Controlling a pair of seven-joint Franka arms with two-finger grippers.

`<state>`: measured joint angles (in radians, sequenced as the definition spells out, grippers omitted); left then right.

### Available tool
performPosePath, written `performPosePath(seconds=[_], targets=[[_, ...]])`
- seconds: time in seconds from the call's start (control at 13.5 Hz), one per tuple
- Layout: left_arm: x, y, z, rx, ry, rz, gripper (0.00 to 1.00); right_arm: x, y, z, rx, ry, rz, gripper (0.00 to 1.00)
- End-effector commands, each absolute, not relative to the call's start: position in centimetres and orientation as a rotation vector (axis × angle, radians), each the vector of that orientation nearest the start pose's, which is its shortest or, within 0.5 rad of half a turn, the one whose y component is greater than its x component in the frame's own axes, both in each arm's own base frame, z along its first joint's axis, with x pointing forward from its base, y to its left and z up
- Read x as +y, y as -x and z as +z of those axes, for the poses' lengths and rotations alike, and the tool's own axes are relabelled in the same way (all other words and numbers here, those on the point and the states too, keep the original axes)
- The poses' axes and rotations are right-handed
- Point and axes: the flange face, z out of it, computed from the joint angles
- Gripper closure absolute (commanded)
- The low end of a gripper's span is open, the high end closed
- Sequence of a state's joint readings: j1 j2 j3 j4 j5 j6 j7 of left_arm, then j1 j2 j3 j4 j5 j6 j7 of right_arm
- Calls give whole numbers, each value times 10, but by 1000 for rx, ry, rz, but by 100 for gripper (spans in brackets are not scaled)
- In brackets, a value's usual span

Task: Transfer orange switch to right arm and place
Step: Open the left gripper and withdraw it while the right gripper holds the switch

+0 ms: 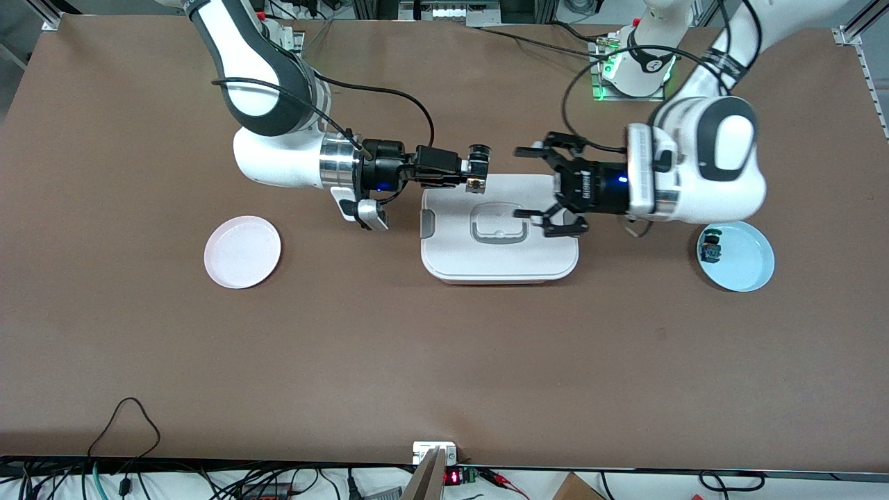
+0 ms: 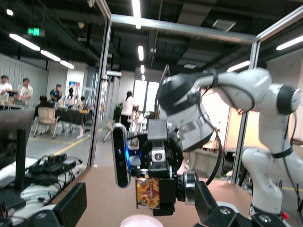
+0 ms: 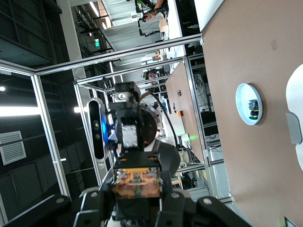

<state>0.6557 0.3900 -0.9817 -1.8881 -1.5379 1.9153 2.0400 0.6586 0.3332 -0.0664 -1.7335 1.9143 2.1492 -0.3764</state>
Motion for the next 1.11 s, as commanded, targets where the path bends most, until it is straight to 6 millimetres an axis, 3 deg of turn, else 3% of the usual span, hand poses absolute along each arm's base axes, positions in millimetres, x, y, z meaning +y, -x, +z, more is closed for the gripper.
performPosePath(seconds=[0.0, 0.07, 0.22, 0.45, 0.52, 0.59, 0.67, 0.89, 1.04], targets=[[-136, -594, 449, -1087, -1143, 1169, 0, 418, -539, 446, 204, 1572, 96, 100], [-87, -597, 451, -1175, -1173, 1151, 0, 416, -541, 448, 204, 1571, 90, 100], [-14, -593, 459, -1259, -1170, 1095, 0, 410, -543, 453, 200, 1570, 78, 100], [100, -572, 461, -1374, -1271, 1041, 0, 386, -558, 456, 212, 1559, 59, 100], [138, -569, 470, -1471, -1351, 1011, 0, 374, -564, 458, 215, 1548, 54, 100], [187, -570, 503, -1641, -1459, 975, 0, 354, -571, 459, 217, 1536, 52, 100], [216, -567, 530, -1758, -1539, 930, 0, 341, -574, 455, 214, 1542, 55, 100], [249, -565, 572, -2025, -1734, 698, 0, 291, -585, 452, 183, 1590, 51, 100], [237, -576, 596, -2216, -1794, 498, 0, 252, -590, 446, 146, 1624, 72, 100]])
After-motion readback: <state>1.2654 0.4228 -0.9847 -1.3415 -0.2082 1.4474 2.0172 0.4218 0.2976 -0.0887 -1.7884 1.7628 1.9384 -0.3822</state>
